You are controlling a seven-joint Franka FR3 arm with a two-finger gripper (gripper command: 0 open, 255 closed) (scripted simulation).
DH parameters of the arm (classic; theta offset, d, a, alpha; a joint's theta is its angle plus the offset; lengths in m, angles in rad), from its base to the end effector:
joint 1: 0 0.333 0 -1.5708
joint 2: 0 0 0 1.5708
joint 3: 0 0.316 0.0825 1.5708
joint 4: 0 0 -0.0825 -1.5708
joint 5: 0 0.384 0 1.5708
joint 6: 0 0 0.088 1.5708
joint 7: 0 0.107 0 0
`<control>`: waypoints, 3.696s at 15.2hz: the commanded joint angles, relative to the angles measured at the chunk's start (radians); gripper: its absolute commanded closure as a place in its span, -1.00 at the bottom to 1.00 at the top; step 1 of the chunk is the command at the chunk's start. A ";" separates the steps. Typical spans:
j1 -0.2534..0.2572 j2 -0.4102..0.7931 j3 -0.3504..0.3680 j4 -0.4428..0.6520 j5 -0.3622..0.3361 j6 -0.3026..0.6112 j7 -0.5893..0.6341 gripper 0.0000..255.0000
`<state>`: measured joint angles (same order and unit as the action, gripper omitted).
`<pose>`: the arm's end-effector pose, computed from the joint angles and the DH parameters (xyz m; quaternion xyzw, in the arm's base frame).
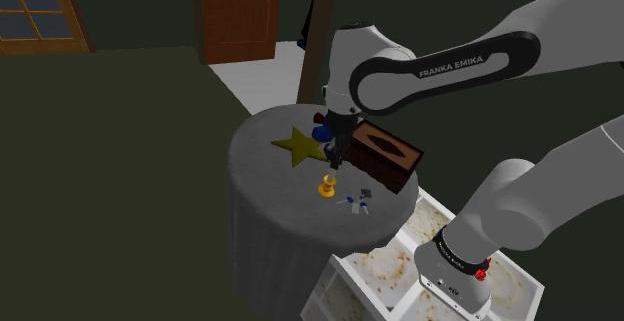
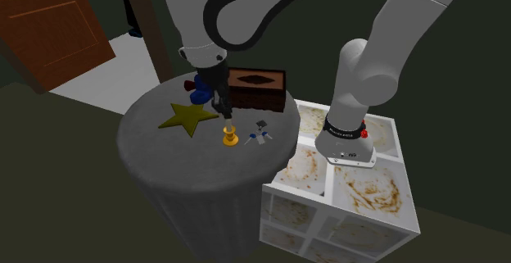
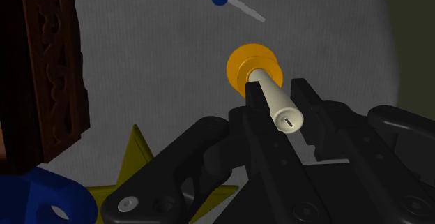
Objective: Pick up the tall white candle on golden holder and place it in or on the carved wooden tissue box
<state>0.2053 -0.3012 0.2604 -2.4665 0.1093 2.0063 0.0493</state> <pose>0.3727 0.1941 0.3885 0.9818 0.1707 -0.0827 0.0116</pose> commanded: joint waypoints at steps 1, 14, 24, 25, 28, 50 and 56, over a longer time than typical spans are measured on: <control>-0.001 -0.013 -0.003 0.015 0.000 -0.028 -0.002 1.00; -0.002 -0.075 -0.019 0.141 -0.001 -0.215 -0.005 1.00; -0.005 -0.094 -0.030 0.259 -0.005 -0.352 -0.004 1.00; -0.005 -0.094 -0.030 0.272 -0.006 -0.366 -0.004 1.00; -0.006 -0.095 -0.033 0.312 -0.007 -0.406 -0.003 1.00; -0.154 -0.262 -0.364 0.302 -0.222 -0.560 -0.431 1.00; -0.155 -0.275 -0.368 0.211 -0.225 -0.482 -0.425 1.00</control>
<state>0.0505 -0.5733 -0.1070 -2.2389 -0.1150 1.5100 -0.3771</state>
